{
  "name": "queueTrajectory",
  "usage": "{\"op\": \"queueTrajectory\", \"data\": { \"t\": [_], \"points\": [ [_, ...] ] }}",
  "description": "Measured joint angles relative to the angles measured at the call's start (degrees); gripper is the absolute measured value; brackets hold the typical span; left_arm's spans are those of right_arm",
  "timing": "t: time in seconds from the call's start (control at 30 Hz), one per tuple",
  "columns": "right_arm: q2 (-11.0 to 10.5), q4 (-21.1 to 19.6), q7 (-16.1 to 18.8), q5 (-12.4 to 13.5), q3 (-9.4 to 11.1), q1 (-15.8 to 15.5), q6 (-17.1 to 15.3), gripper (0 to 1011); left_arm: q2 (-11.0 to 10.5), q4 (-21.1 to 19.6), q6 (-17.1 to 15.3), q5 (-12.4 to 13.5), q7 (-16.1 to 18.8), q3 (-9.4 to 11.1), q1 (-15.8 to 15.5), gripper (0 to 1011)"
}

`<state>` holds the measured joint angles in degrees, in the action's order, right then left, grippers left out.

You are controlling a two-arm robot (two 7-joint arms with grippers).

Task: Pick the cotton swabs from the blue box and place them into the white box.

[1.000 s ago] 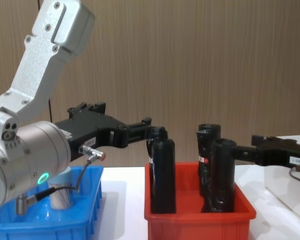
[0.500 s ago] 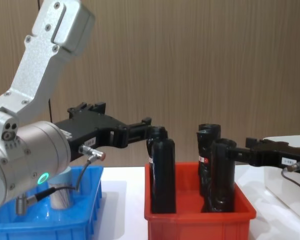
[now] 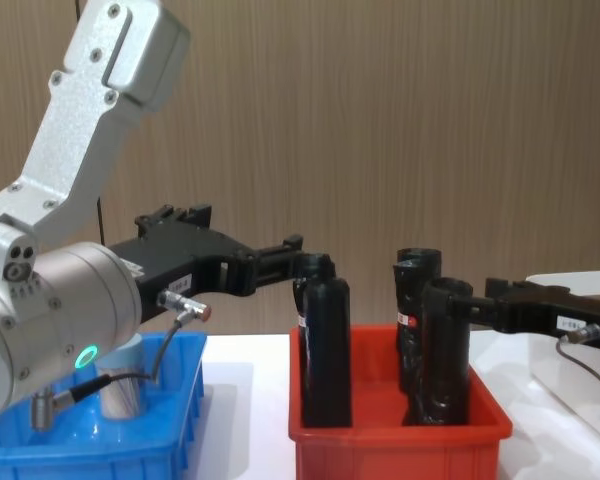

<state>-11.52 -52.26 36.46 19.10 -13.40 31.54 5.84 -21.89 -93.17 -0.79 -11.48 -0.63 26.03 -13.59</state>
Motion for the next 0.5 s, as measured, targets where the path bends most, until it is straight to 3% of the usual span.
{"op": "queueTrajectory", "data": {
  "t": [0.5],
  "points": [
    [0.75,4.63,1.14,0.31,-0.29,2.63,1.55,1002,0.00,0.00,0.00,0.00,0.00,0.00,0.00,1003]
  ]
}}
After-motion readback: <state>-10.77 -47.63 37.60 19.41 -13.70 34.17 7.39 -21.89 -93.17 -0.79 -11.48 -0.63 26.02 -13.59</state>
